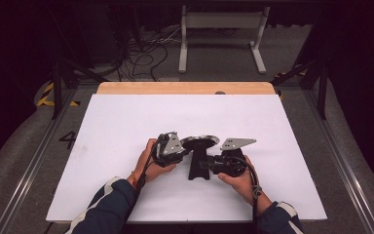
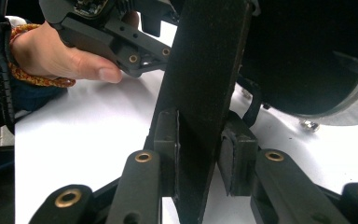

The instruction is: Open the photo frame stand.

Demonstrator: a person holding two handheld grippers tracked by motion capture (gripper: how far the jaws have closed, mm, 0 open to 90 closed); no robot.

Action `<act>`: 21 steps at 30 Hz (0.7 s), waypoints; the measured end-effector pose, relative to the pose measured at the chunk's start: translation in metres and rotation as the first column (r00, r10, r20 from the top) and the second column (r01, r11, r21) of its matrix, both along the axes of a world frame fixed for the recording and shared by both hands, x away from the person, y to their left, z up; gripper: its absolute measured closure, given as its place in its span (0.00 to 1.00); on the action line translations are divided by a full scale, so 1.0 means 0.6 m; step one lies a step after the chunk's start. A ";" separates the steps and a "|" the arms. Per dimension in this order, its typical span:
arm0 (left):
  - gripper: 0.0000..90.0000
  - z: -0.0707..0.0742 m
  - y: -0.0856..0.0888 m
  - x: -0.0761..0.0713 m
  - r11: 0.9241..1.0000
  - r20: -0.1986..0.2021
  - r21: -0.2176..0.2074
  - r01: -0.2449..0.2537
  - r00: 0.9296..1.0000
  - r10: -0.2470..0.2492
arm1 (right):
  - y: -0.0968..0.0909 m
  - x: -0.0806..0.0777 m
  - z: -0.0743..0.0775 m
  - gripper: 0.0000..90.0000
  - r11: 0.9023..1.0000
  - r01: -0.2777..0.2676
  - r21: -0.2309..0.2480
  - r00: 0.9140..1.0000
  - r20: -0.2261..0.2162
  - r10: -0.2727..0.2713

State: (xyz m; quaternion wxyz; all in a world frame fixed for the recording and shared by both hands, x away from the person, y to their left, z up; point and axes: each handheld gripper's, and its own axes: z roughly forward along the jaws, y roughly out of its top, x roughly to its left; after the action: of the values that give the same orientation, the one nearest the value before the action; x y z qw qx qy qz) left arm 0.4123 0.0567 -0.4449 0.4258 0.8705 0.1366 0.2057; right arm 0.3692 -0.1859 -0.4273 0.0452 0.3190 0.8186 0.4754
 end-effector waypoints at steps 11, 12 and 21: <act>0.77 -0.001 -0.003 0.004 1.000 0.007 0.012 -0.020 1.000 0.020 | 0.001 0.001 -0.007 0.79 1.000 0.014 -0.007 1.000 -0.004 -0.014; 0.77 -0.001 -0.003 0.004 1.000 0.009 0.014 -0.023 1.000 0.023 | 0.001 0.002 -0.007 0.79 1.000 0.015 -0.006 1.000 -0.003 -0.015; 0.76 -0.003 -0.005 0.008 0.999 0.012 0.009 -0.031 0.999 0.030 | 0.001 0.002 -0.009 0.79 1.000 0.023 -0.005 1.000 -0.002 -0.023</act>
State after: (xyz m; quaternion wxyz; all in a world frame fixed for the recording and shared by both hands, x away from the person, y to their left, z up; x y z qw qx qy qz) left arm 0.4171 0.0540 -0.4467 0.4194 0.8690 0.1463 0.2179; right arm 0.3707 -0.1853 -0.4328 0.0505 0.3286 0.8162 0.4725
